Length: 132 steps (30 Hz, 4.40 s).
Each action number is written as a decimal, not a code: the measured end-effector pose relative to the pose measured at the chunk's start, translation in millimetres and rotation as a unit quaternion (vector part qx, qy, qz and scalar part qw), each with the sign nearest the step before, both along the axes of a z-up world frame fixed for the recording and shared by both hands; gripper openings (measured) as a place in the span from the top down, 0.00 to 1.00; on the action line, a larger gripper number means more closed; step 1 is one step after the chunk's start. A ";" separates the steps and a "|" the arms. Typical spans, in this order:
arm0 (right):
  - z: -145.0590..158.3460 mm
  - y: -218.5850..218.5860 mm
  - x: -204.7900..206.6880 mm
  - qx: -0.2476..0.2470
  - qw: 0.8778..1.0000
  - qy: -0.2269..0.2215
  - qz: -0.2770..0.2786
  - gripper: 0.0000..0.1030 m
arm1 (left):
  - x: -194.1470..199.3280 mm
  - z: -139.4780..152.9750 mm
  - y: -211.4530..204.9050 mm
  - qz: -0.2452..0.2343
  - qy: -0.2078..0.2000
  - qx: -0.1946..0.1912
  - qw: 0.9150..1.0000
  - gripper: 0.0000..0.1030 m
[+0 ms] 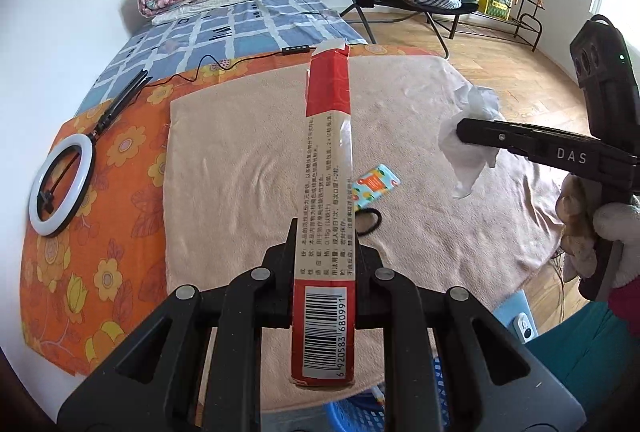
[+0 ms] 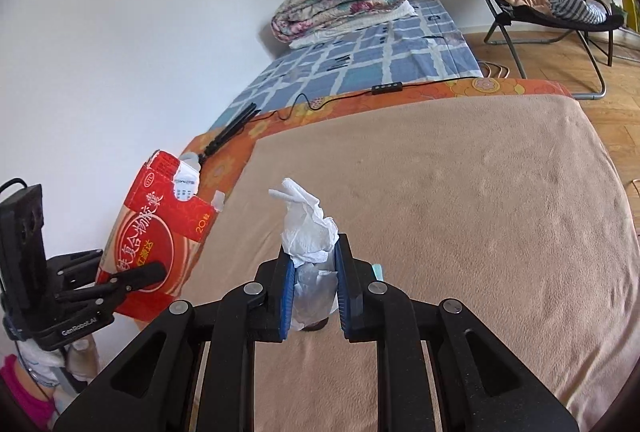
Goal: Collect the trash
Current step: 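Carry the red box and tissue over the basket and release both, then raise both open grippers back toward the lotion tube and hair tie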
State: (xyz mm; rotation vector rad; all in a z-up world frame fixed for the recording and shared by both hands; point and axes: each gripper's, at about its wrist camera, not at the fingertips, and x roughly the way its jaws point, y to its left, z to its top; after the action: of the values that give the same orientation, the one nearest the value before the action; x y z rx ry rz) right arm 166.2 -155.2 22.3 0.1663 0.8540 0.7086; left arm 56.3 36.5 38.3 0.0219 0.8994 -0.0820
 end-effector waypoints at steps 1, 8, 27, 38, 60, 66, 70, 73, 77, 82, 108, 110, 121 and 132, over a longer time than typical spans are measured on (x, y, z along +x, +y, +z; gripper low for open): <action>-0.4 -0.8 -8.1 -0.001 1.000 0.001 0.006 0.84 | -9.5 -0.3 -4.2 0.000 -0.001 -0.001 1.000 0.84; -10.2 -14.6 -65.8 -0.018 0.999 0.017 0.045 0.84 | -64.4 -15.0 -29.6 -0.002 0.001 -0.024 1.000 0.84; -64.2 -34.7 -174.3 -0.082 0.990 0.043 0.105 0.84 | -136.0 -90.2 -83.7 -0.016 0.035 -0.028 0.999 0.84; -96.5 -36.4 -195.8 -0.107 0.986 0.058 0.117 0.84 | -146.2 -115.8 -94.2 -0.016 0.049 -0.023 0.998 0.84; -133.6 -32.1 -199.7 -0.138 0.981 0.077 0.114 0.84 | -147.3 -139.1 -95.7 -0.008 0.053 -0.022 0.998 0.84; -137.3 -30.4 -200.6 -0.140 0.980 0.077 0.117 0.84 | -145.4 -150.8 -91.7 0.002 0.079 -0.028 0.996 0.77; -137.0 -30.5 -201.0 -0.140 0.980 0.078 0.115 0.81 | -147.7 -149.6 -90.9 0.007 0.071 -0.024 0.997 0.45; -137.6 -30.9 -201.3 -0.142 0.980 0.082 0.113 0.81 | -147.9 -148.4 -89.9 0.007 0.071 -0.024 0.997 0.45; -138.5 -29.4 -202.0 -0.151 0.979 0.082 0.111 0.64 | -147.8 -149.2 -87.9 0.010 0.073 -0.024 0.997 0.45; -135.9 -29.3 -204.4 -0.158 0.979 0.073 0.108 0.53 | -148.7 -149.0 -86.1 0.014 0.072 -0.022 0.997 0.45; -106.8 -32.5 -189.0 -0.176 0.981 0.045 0.070 0.38 | -135.0 -135.3 -75.4 0.034 0.076 -0.036 0.996 0.35; -100.7 -34.5 -184.9 -0.173 0.982 0.043 0.065 0.38 | -131.1 -130.5 -74.1 0.035 0.074 -0.039 0.996 0.35; -56.4 -42.6 -146.5 -0.143 0.989 -0.005 0.045 0.30 | -90.7 -93.3 -68.3 0.018 0.049 -0.018 0.998 0.35; -45.4 -31.8 -93.2 -0.120 0.992 -0.012 0.044 0.30 | -8.2 -74.9 -35.1 0.040 0.027 -0.007 0.999 0.36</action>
State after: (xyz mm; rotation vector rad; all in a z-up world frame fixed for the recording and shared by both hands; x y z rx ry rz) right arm 73.0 -187.0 -23.1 -0.0957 0.9208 0.6824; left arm 48.1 1.3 -36.6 -0.0283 0.9527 -0.0145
